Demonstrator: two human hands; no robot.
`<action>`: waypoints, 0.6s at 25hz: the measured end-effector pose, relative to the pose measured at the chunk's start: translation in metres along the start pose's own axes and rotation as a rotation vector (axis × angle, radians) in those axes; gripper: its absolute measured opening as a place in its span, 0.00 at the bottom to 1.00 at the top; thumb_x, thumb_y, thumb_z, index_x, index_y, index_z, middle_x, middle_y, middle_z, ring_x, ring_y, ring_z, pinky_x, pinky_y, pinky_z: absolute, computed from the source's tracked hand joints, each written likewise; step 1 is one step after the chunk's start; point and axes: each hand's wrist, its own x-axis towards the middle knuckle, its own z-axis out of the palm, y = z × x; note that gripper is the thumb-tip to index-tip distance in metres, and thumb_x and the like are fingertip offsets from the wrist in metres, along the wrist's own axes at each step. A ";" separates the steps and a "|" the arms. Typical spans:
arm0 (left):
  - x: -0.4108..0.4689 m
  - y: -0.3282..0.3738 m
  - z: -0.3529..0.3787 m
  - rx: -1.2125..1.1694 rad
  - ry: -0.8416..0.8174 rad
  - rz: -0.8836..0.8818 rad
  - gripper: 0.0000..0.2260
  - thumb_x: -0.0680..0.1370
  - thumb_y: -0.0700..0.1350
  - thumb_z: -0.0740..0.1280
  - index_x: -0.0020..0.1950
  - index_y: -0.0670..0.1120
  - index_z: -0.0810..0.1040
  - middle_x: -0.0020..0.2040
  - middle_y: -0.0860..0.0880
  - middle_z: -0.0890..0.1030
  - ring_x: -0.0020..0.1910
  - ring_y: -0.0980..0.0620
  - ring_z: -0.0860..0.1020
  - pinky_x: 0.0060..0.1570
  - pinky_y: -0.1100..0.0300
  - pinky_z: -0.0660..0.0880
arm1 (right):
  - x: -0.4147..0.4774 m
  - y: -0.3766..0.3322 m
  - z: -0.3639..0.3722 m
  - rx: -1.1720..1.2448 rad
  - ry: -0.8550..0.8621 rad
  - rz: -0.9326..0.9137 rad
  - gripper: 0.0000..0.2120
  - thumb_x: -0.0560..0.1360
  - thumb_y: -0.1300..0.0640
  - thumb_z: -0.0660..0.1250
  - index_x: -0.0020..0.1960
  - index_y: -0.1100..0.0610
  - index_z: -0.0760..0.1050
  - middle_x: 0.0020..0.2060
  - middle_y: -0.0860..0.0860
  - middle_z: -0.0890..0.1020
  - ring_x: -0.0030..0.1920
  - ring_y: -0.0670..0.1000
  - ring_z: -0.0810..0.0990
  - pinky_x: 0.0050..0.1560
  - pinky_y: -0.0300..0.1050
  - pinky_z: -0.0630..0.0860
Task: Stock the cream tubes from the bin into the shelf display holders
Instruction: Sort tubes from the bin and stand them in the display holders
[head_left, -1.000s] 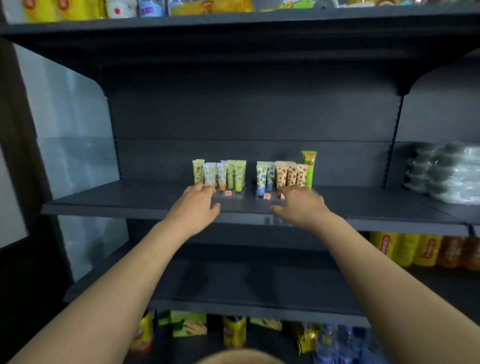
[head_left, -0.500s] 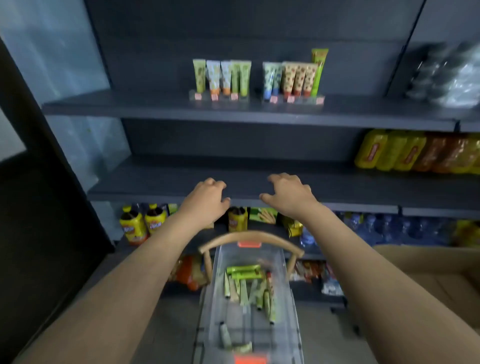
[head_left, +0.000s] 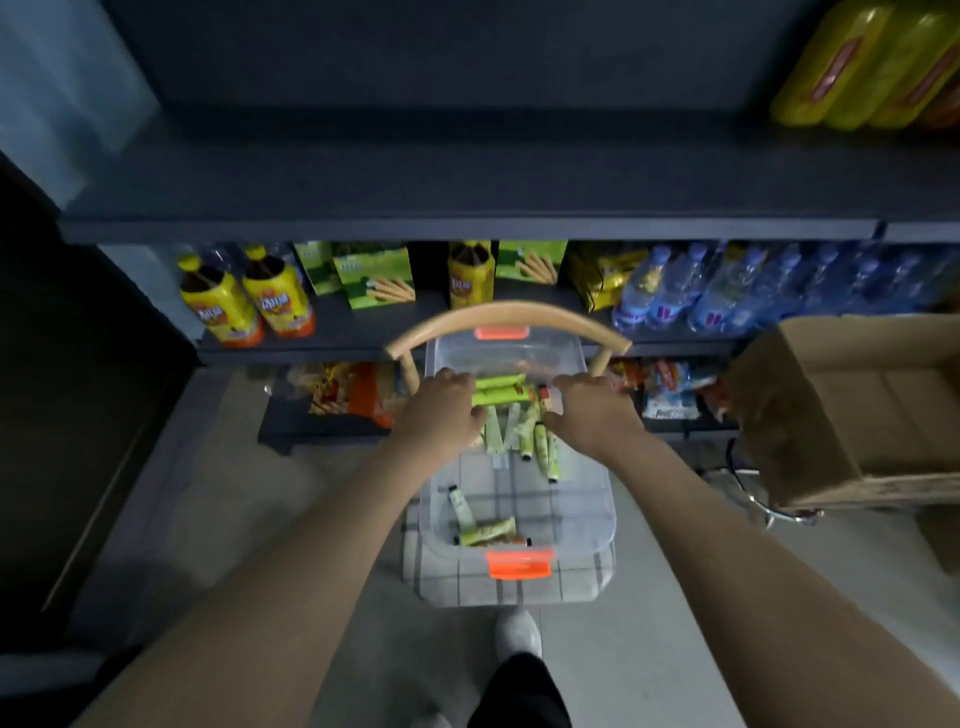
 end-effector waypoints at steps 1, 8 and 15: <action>0.009 -0.002 0.020 -0.014 -0.036 -0.023 0.15 0.79 0.45 0.60 0.62 0.38 0.72 0.58 0.40 0.74 0.56 0.41 0.74 0.52 0.52 0.71 | 0.008 0.007 0.019 -0.002 -0.040 0.004 0.20 0.77 0.49 0.61 0.64 0.59 0.67 0.61 0.58 0.73 0.63 0.61 0.69 0.58 0.55 0.69; 0.071 -0.028 0.144 -0.157 -0.250 -0.285 0.16 0.80 0.41 0.57 0.65 0.37 0.70 0.61 0.38 0.72 0.57 0.41 0.75 0.52 0.54 0.72 | 0.080 0.054 0.140 0.013 -0.339 0.004 0.16 0.77 0.56 0.58 0.62 0.61 0.69 0.58 0.57 0.73 0.60 0.58 0.70 0.54 0.50 0.68; 0.090 -0.068 0.243 -0.212 -0.381 -0.536 0.12 0.79 0.40 0.57 0.55 0.34 0.75 0.56 0.37 0.78 0.56 0.40 0.75 0.49 0.56 0.68 | 0.112 0.066 0.254 0.222 -0.556 0.042 0.15 0.76 0.56 0.63 0.62 0.58 0.73 0.60 0.56 0.76 0.62 0.56 0.72 0.56 0.48 0.72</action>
